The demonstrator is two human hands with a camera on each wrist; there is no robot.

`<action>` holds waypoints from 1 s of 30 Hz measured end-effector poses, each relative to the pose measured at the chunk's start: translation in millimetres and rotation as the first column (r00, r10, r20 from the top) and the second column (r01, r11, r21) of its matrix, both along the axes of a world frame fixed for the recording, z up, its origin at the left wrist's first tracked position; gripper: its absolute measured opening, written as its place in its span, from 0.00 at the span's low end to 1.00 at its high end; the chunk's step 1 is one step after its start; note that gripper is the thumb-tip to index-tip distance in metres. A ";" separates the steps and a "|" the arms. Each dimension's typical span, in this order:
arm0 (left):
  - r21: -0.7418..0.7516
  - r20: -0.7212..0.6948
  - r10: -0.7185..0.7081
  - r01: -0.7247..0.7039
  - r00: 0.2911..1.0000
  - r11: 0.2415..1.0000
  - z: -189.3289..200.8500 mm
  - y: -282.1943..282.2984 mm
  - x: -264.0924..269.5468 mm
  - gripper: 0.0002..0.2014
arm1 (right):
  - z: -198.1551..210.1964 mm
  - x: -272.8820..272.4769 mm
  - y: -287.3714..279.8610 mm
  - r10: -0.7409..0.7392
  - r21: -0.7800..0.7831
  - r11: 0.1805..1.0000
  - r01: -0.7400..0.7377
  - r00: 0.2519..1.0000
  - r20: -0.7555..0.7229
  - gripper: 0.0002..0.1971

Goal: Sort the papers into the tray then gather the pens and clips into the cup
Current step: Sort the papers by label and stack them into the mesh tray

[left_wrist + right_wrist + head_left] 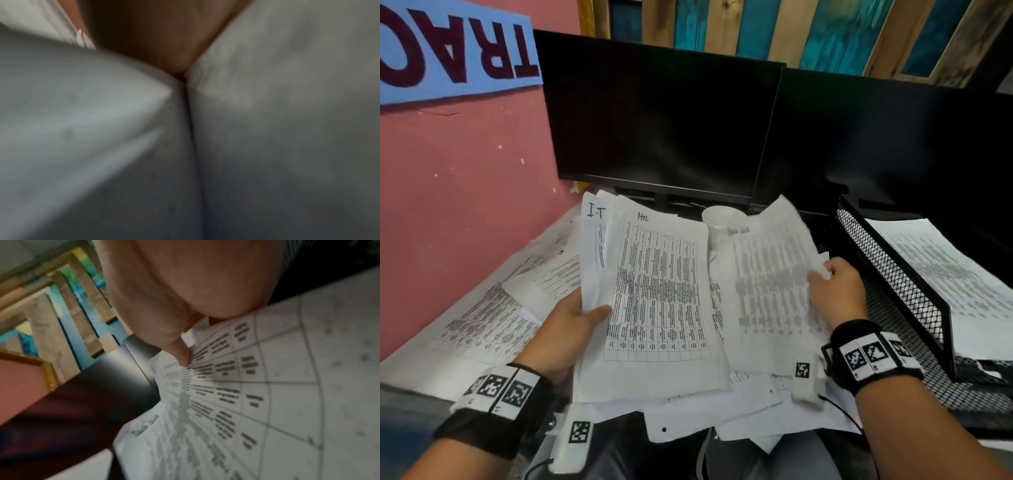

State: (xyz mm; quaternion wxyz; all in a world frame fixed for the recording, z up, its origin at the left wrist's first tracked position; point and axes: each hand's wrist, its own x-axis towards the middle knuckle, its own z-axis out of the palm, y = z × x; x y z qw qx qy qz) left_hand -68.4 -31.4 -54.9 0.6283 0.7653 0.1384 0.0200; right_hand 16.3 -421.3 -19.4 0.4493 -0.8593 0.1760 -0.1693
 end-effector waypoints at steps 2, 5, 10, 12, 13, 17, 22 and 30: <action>-0.013 -0.004 0.014 -0.014 1.000 1.000 1.3 -0.4 0.8 0.16 | 24.5 -7.1 1.8 0.008 0.000 1.000 -0.008 0.996 0.084 0.06; -0.025 -0.010 0.022 -0.022 1.000 0.999 3.1 -1.1 1.5 0.16 | 64.0 -18.9 0.8 0.032 0.016 0.999 -0.037 0.966 0.256 0.09; -0.083 0.007 0.022 -0.021 1.000 0.996 8.0 -6.3 0.0 0.14 | 97.9 -30.3 12.1 0.082 0.407 0.888 -0.215 0.944 0.320 0.13; -0.109 0.029 0.030 -0.026 0.999 0.994 11.2 -10.7 -2.1 0.13 | 90.0 -30.4 22.9 0.146 0.533 0.806 -0.258 0.959 0.244 0.13; -0.138 0.050 0.035 -0.028 0.998 0.990 13.2 -13.1 -3.4 0.13 | 81.9 -30.0 30.1 0.177 0.570 0.779 -0.261 0.964 0.199 0.12; -0.219 0.107 0.050 -0.026 0.993 0.975 25.9 -26.3 -10.2 0.14 | 34.2 -34.8 69.5 0.241 0.633 0.738 -0.232 0.968 0.074 0.15; -0.365 0.143 0.075 -0.018 0.987 0.931 35.9 -31.6 -13.9 0.15 | 6.5 -39.4 101.3 0.341 0.695 0.695 -0.182 0.935 -0.096 0.14; 0.080 0.252 -0.163 0.148 0.954 0.986 62.1 -33.7 -10.7 0.12 | 41.5 -54.3 105.4 0.451 0.495 0.750 -0.438 0.887 0.102 0.17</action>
